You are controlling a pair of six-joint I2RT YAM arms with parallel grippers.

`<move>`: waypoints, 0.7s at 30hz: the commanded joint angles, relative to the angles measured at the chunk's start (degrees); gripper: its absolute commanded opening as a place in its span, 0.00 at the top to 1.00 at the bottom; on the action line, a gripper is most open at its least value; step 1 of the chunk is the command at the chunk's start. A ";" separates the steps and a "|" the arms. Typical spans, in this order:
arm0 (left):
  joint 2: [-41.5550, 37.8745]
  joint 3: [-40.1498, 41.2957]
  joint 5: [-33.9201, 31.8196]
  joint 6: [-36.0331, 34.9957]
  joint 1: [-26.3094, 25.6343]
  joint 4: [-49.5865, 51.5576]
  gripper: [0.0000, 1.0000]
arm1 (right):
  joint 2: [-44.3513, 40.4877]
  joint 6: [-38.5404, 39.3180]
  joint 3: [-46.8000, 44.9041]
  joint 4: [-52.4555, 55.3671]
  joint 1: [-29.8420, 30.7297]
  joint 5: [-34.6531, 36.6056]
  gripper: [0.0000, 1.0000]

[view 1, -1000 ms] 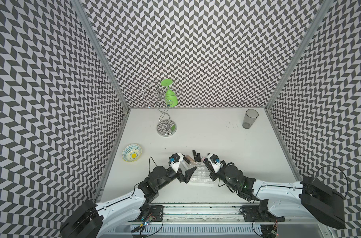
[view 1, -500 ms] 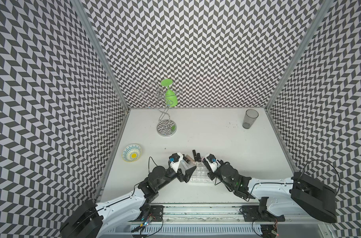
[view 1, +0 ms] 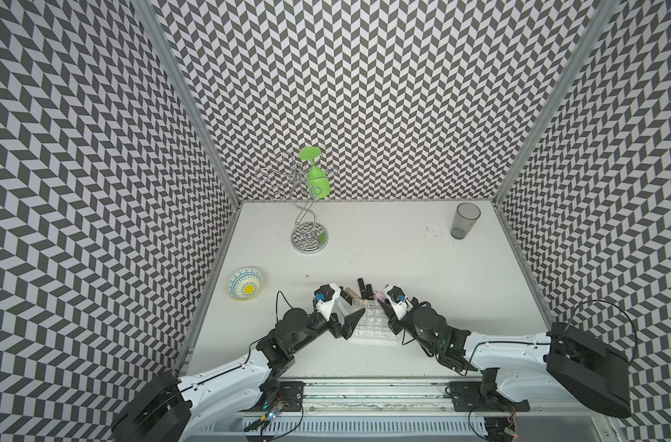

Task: Arrange the lipsticks in the organizer
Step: Place the lipstick in the storage box.

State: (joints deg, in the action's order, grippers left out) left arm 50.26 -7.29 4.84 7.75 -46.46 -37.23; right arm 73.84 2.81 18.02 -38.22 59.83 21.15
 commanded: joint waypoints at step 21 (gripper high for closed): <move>4.73 -1.57 -13.69 29.38 3.94 27.45 0.08 | -23.57 -21.14 5.79 20.27 0.12 -6.83 0.50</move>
State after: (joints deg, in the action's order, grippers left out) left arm 53.43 -7.42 -8.25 32.77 -42.46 -18.33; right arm 52.36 -14.04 24.84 -21.52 59.83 16.38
